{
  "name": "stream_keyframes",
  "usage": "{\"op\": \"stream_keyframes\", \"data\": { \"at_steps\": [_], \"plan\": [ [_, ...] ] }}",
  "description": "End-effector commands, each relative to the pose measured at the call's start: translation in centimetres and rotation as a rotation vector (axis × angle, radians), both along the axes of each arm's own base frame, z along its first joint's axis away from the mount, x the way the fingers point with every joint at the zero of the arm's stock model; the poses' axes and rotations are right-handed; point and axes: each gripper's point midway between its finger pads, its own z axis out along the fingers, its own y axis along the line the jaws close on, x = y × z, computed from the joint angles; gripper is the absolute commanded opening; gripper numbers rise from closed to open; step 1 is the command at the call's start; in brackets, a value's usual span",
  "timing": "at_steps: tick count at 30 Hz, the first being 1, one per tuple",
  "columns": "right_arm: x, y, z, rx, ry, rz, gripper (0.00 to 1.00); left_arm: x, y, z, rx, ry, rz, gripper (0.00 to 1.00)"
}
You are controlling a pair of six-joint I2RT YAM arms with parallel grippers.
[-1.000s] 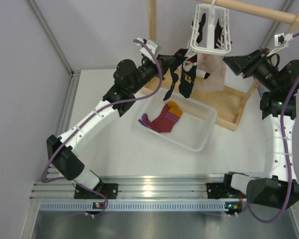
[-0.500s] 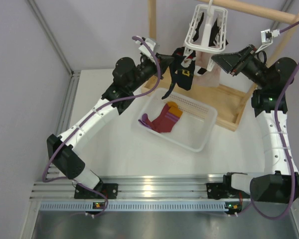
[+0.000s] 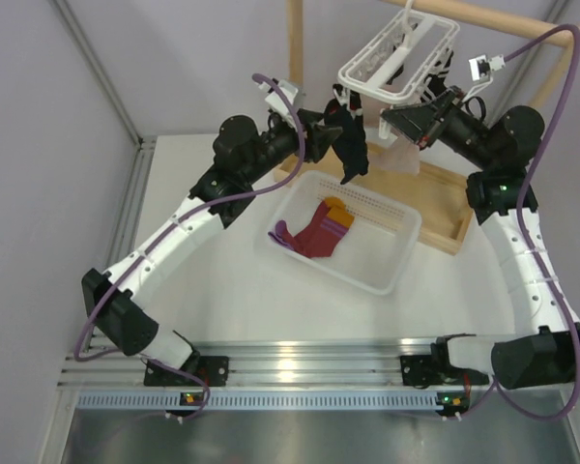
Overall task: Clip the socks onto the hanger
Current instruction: Open the clamp at the hanger.
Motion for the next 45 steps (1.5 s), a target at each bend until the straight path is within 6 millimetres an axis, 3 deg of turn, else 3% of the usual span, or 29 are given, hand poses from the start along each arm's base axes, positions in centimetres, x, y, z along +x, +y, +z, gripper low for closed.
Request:
{"op": "stream_keyframes", "data": {
  "at_steps": [1,2,6,11,13,14,16,19,27,36,45],
  "plan": [
    [-0.6,1.2,2.6,0.012,-0.088,0.001,0.10,-2.9,2.6,4.1,-0.068,-0.061,0.011,0.58],
    [-0.5,1.4,2.7,0.014,-0.089,0.003,0.10,-3.3,2.6,3.4,-0.051,-0.059,-0.007,0.58],
    [0.0,2.3,2.7,0.027,-0.081,0.005,0.09,-5.7,2.0,3.9,-0.035,-0.092,-0.114,0.58],
    [0.1,3.4,2.8,0.059,-0.085,0.033,0.05,-6.4,-0.5,4.5,-0.045,-0.067,-0.192,0.58],
    [0.0,3.6,2.9,0.064,-0.092,0.033,0.03,-5.7,-1.5,3.9,-0.049,-0.033,-0.186,0.58],
    [0.3,3.6,2.6,0.059,-0.082,0.029,0.02,-5.7,-1.6,4.6,-0.062,-0.035,-0.185,0.58],
    [0.6,3.2,2.4,0.042,-0.059,-0.016,0.00,-4.5,-1.7,4.6,-0.057,-0.039,-0.112,0.57],
    [0.6,2.4,2.7,0.032,-0.061,-0.085,0.00,-4.5,-2.3,5.1,0.021,-0.161,-0.039,0.57],
    [1.2,0.5,1.9,0.010,-0.011,-0.248,0.00,-6.9,-5.9,3.7,0.233,-0.402,0.014,0.56],
    [0.6,0.6,2.1,0.015,-0.018,-0.252,0.00,-3.9,-6.5,4.0,0.283,-0.360,0.198,0.53],
    [-0.1,0.9,2.1,0.012,-0.026,-0.240,0.00,-2.8,-7.2,4.2,0.275,-0.343,0.229,0.47]
  ]
}}
